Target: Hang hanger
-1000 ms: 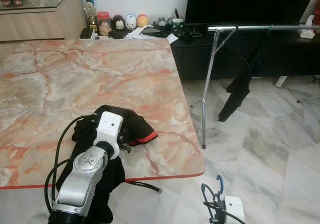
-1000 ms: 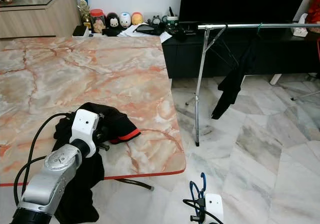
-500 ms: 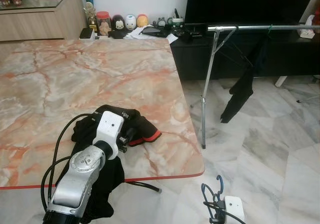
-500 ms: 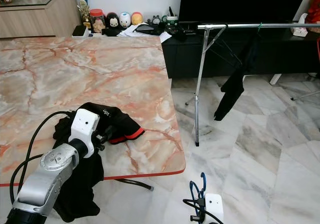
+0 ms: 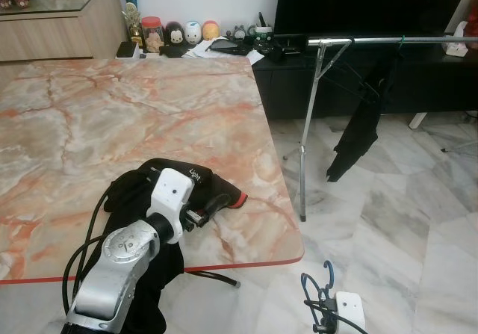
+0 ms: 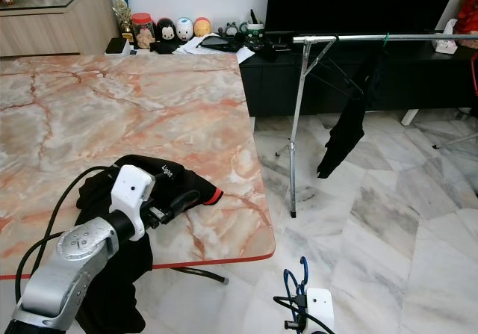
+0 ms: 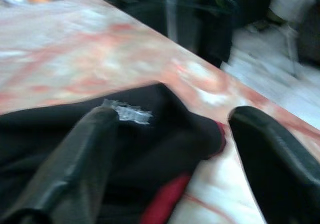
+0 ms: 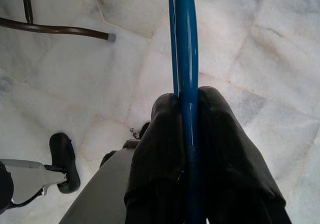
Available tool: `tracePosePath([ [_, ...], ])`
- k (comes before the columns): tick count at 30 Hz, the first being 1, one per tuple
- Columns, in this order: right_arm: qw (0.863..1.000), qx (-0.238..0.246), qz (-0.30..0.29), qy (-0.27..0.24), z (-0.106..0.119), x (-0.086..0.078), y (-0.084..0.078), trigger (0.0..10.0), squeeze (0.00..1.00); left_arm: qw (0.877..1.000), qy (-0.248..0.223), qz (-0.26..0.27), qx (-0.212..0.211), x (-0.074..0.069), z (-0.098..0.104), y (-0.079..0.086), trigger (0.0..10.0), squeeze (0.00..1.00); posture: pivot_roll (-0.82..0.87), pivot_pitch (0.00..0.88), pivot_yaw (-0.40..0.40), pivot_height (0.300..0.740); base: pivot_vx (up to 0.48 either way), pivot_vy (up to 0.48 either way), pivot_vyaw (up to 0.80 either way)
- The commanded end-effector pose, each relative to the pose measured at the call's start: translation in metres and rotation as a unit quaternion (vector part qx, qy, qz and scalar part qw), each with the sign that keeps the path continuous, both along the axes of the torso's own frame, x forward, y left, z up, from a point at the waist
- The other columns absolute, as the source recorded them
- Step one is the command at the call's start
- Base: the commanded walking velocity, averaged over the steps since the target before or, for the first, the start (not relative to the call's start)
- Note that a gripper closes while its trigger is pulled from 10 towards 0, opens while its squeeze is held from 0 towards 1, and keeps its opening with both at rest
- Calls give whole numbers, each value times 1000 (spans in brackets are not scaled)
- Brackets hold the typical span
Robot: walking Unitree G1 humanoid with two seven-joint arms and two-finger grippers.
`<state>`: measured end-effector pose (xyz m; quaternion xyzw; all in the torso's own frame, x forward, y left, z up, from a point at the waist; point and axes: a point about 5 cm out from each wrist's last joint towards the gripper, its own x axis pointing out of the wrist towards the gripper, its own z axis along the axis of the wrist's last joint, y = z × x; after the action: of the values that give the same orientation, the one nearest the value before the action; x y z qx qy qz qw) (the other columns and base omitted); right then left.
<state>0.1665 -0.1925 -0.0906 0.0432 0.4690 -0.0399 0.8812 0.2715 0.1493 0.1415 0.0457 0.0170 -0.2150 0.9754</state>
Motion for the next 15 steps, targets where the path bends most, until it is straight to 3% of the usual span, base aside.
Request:
tracePosePath([
  [1, 1000, -3, -6, -5, 1, 2, -2, 10000, 0, 998, -1, 62, -4, -1, -7, 17, 10000, 0, 2, 0, -46, 740, 0, 0, 0],
  [4, 1000, -3, -6, -6, 2, 3, -3, 10000, 0, 994, -11, 112, -10, -6, -10, 30, 10000, 0, 1, 0, -49, 740, 0, 0, 0],
  [7, 1000, -8, -7, -7, 2, 3, -5, 10000, 0, 981, -39, 189, -20, -14, -2, 54, 10000, 0, 14, 0, -58, 740, 0, 0, 0],
  [15, 1000, -11, -11, -7, 2, 3, -7, 10000, 0, 975, -44, 220, -4, -22, -10, 65, 10000, 0, 13, 0, -65, 740, 0, 0, 0],
])
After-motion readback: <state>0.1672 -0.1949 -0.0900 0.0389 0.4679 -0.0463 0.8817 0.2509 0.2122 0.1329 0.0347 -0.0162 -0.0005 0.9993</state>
